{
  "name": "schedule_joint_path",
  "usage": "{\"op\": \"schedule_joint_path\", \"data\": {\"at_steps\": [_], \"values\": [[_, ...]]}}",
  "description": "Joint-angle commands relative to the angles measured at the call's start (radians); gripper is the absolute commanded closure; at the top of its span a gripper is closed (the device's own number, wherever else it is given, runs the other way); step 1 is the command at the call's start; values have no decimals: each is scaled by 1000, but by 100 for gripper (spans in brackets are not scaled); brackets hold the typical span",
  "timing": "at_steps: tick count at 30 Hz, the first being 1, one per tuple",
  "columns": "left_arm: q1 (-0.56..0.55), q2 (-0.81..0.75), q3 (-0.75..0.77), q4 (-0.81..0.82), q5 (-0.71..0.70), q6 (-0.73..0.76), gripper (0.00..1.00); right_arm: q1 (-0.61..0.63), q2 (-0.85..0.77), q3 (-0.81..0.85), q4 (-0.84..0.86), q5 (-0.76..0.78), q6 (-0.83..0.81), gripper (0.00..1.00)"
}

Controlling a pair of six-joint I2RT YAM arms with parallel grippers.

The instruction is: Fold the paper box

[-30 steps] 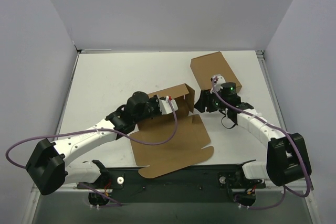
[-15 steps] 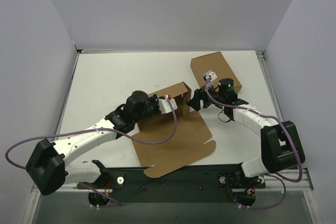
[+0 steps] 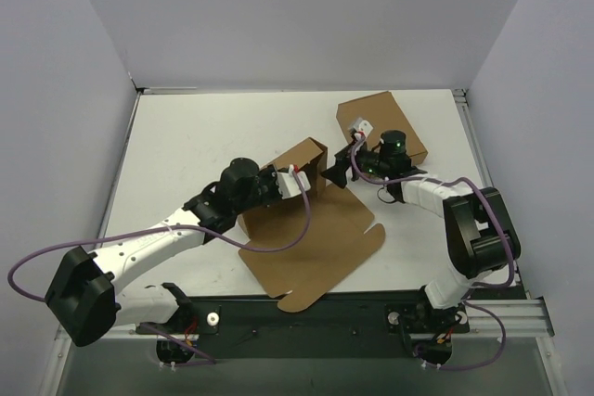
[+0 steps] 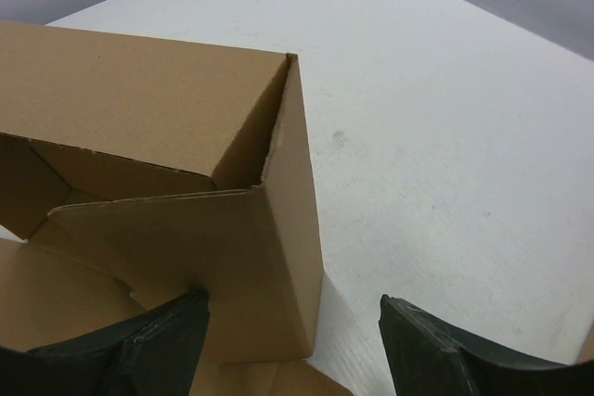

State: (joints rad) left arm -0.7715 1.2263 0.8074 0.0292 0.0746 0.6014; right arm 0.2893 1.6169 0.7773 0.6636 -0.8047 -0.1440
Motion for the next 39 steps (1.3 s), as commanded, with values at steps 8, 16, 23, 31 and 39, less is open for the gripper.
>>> {"op": "schedule_joint_path", "data": {"at_steps": [8,16,23,31,39], "values": [[18,-7,39,-77,59,-32,100,7,64,241,-88,-300,-259,24],[20,-16,44,-83,57,-35,100,11,129,344,-209,-390,-282,25],[37,1,145,-115,51,-107,63,40,103,306,-154,-236,-237,28],[40,-2,299,-181,-12,-147,19,111,103,284,-67,63,-46,60],[12,19,328,-275,-116,-35,15,243,31,307,-275,376,-5,100]]}}
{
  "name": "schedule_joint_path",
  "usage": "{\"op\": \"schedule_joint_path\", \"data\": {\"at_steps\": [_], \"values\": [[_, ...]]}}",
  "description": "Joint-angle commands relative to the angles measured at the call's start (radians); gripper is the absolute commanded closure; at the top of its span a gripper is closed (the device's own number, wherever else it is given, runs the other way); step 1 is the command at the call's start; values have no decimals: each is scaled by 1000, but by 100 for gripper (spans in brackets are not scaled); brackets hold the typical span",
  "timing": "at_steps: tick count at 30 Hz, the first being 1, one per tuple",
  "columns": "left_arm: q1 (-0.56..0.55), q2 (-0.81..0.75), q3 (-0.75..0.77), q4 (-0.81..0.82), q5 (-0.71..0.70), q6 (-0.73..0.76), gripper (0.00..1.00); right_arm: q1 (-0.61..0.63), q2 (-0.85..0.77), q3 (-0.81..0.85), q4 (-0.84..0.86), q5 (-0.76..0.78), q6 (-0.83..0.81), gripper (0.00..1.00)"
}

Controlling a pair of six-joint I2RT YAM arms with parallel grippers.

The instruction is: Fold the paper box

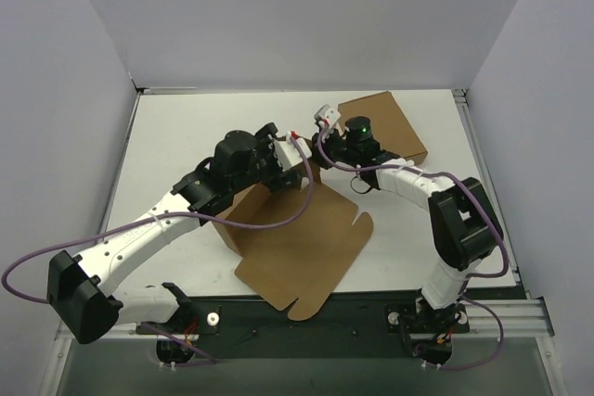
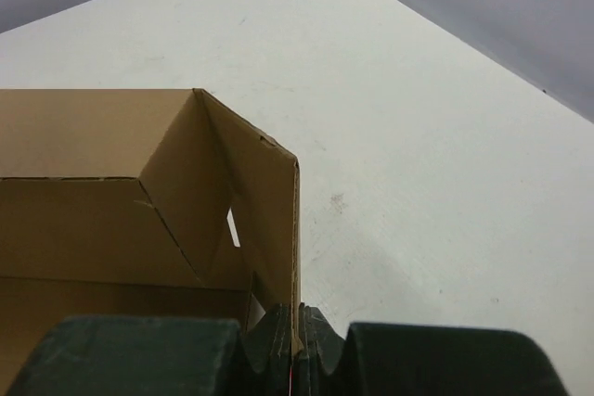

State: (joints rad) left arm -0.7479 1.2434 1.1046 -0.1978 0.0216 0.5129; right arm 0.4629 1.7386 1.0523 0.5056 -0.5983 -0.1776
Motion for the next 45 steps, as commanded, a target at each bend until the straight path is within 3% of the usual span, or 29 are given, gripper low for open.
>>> {"op": "schedule_joint_path", "data": {"at_steps": [1,8,14,21,27,32,35,39,41,43,44,45], "values": [[-11,-1,29,-57,-66,71,14,82,-112,37,-193,248,38,100],[-10,-38,-5,-68,-86,85,11,166,-237,29,-449,546,171,100],[-10,-82,-60,-66,-22,91,10,172,-330,0,-593,632,296,100],[-5,-39,-61,-71,18,70,8,183,-396,-8,-682,650,323,100],[25,48,-80,40,-3,67,9,186,-375,54,-795,649,358,100],[79,129,-52,69,66,49,9,184,-349,77,-855,638,368,100],[119,184,-25,48,144,26,15,178,-324,95,-894,626,372,100],[160,257,32,6,233,-11,33,158,-297,112,-937,606,375,100],[177,293,41,-5,273,-28,54,131,-301,109,-938,560,383,100],[183,312,37,-3,310,-43,67,111,-310,110,-937,542,391,95],[183,326,32,-3,323,-48,69,94,-320,110,-938,534,392,92],[182,335,29,-3,333,-53,70,85,-323,115,-937,514,391,82]]}}
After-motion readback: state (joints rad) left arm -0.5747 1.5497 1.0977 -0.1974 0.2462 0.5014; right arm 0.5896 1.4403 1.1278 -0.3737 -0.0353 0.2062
